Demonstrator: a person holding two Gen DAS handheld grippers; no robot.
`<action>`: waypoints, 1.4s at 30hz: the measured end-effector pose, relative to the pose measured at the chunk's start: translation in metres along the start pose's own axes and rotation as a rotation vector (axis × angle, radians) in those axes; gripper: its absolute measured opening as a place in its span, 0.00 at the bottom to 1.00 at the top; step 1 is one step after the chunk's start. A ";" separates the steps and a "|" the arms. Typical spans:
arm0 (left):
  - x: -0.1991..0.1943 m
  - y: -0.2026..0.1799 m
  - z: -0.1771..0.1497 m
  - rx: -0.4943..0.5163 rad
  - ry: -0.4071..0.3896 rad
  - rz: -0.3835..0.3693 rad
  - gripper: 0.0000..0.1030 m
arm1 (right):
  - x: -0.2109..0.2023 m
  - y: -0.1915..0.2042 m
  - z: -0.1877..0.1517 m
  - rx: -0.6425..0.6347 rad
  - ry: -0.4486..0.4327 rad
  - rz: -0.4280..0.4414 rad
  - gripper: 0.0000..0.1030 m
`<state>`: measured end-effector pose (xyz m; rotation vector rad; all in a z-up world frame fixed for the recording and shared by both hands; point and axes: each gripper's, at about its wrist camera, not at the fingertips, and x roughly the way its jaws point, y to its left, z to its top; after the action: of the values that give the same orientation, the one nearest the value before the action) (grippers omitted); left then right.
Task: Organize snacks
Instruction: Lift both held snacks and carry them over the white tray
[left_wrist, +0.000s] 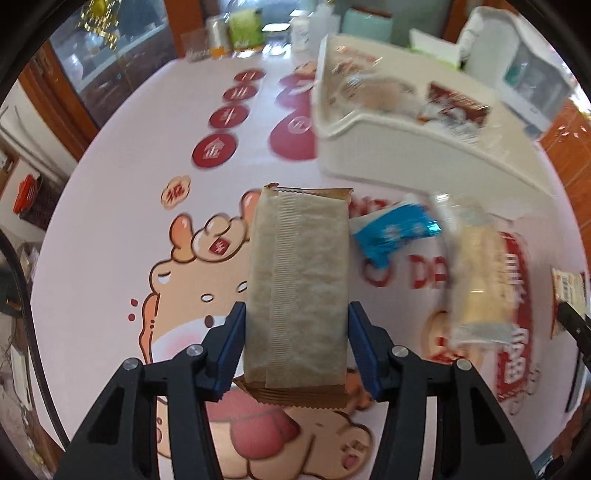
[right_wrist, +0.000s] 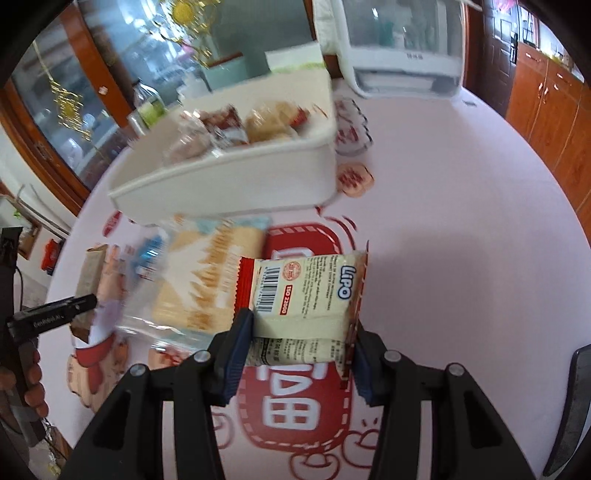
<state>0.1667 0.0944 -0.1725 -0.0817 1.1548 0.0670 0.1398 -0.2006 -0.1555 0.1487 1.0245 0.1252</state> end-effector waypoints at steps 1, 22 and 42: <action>-0.008 -0.007 -0.003 0.010 -0.016 -0.008 0.51 | -0.008 0.005 0.001 -0.007 -0.018 0.016 0.47; -0.222 -0.100 0.084 0.228 -0.415 -0.047 0.51 | -0.175 0.069 0.085 -0.139 -0.422 0.178 0.48; -0.132 -0.128 0.193 0.249 -0.292 -0.076 0.52 | -0.099 0.067 0.207 -0.052 -0.322 0.113 0.48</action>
<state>0.3014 -0.0150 0.0293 0.1024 0.8593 -0.1285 0.2644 -0.1648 0.0461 0.1735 0.6910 0.2233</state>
